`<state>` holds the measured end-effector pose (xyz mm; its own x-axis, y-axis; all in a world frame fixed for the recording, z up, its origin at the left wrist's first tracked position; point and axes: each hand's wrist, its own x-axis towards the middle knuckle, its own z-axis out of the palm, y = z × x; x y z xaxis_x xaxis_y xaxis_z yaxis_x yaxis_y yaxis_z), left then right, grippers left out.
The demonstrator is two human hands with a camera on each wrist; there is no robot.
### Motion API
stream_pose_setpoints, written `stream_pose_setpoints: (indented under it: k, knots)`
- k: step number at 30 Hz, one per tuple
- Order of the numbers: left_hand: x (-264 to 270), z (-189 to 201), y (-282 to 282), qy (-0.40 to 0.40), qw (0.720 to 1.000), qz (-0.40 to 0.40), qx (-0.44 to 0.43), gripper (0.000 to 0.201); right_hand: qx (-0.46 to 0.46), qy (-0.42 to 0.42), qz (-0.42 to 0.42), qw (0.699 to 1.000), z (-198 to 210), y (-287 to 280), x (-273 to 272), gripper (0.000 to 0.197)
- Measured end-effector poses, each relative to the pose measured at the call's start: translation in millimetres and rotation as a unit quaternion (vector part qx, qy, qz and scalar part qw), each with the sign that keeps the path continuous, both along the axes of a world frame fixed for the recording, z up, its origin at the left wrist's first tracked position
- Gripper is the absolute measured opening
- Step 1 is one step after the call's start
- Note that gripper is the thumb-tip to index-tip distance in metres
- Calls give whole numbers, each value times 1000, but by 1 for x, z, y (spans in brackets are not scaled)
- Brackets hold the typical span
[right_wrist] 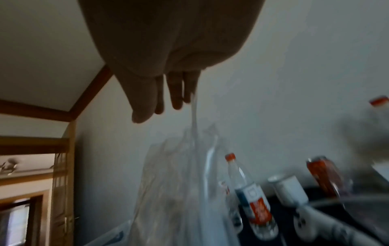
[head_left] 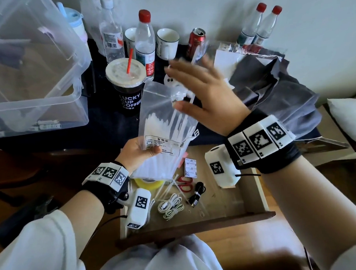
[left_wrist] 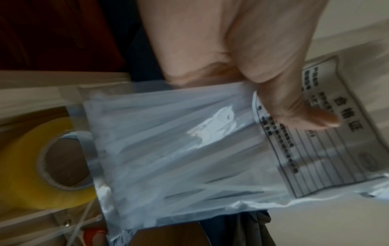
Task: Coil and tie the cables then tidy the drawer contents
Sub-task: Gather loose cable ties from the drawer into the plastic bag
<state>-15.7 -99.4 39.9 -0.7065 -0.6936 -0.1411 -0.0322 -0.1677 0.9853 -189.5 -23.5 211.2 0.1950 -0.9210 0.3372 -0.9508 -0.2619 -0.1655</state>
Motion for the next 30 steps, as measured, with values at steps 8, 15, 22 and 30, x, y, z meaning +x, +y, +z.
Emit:
stream_pose_setpoints:
  k: [8,15,22,30]
  knots:
    - [-20,-8,10,-32,999,-10,7,79,-119,-162,-64,977,-20,6,-21,53]
    - [-15,-6,15,-19,1000,20,8,87,-48,-215,-34,975,-46,22,-12,40]
    - [-25,-6,27,-35,987,142,69,75,18,-381,-150,912,-87,54,-51,28]
    - [17,-8,52,62,947,284,133,109,450,-404,-278,747,-224,60,-41,21]
